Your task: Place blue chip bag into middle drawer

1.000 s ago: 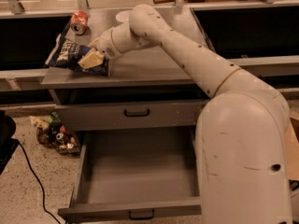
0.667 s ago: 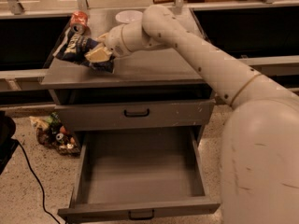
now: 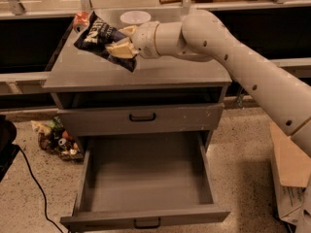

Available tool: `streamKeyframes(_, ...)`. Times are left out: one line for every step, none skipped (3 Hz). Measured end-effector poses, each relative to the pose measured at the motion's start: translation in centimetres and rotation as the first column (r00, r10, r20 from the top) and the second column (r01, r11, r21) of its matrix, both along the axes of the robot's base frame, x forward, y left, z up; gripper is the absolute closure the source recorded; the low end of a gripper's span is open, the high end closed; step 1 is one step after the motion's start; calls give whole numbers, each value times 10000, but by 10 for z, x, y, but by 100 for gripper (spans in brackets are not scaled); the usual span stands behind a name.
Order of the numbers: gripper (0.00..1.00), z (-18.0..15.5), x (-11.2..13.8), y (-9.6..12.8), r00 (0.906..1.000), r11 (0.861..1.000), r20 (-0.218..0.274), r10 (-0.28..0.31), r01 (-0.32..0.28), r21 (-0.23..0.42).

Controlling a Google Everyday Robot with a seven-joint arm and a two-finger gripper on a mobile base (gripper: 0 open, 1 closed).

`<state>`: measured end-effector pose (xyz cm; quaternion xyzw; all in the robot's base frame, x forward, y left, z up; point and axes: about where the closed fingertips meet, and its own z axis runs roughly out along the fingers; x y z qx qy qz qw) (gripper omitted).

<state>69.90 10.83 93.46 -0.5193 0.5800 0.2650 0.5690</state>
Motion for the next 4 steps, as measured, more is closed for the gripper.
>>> streamKeyframes(100, 0, 0, 0, 10000, 10000, -1, 3, -3, -1)
streamKeyframes(100, 3, -15, 9, 9980, 9976, 77, 635, -633, -264)
streamKeyframes(100, 11, -61, 14, 9932, 9910, -41, 1166, -1166, -654)
streamKeyframes(100, -3, -114, 12, 9904, 9852, -657, 1219, -1288, -1127)
